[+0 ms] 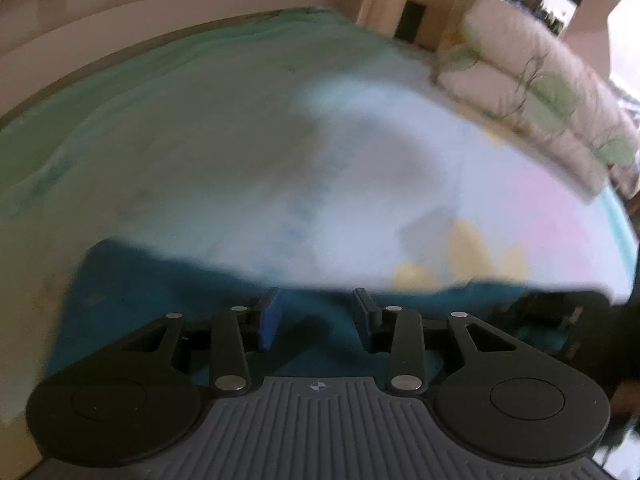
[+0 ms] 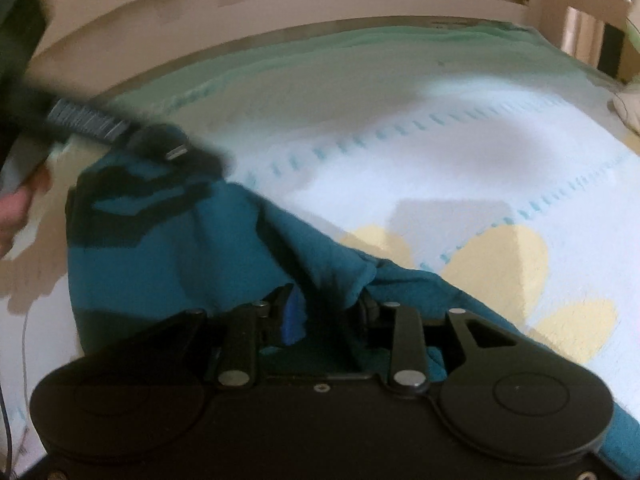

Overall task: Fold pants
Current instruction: 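Fold the held edge over with both grippers and release it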

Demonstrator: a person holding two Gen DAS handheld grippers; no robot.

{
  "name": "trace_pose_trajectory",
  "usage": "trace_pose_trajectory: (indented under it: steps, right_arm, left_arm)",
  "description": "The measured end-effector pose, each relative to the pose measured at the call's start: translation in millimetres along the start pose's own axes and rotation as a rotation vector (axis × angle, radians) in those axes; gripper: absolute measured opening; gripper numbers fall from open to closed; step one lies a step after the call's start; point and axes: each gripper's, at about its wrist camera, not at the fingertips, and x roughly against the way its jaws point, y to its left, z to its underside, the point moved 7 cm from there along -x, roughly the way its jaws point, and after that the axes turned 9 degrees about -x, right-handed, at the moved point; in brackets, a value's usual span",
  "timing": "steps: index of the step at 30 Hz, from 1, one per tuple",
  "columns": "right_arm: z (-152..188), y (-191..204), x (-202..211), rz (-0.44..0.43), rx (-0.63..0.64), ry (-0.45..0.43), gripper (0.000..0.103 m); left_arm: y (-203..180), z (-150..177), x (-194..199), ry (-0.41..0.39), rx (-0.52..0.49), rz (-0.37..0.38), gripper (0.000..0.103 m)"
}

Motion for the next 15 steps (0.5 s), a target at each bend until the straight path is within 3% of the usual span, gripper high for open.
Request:
trace_pose_trajectory:
  steps: [5,8,12,14,15]
  right_arm:
    - [-5,-14,2,-0.04,-0.101,-0.014,0.043]
    - [-10,-21,3,-0.062,-0.157,-0.027,0.043]
    - [-16,-29,7,-0.077,-0.219,-0.041,0.043]
    - [-19,-31,9,-0.084,-0.249,-0.057,0.032]
    - [-20,-32,10,-0.079,-0.258,-0.059,0.012]
  left_arm:
    - [17,37,5,0.075,-0.081,-0.074,0.037]
    - [23,56,-4,0.138,-0.106,-0.076,0.037]
    - [19,63,-3,0.123,-0.15,-0.093,0.037]
    - [20,64,-2,0.122,-0.151,-0.094,0.038]
    - [21,64,-1,0.121,-0.145,-0.09,0.038]
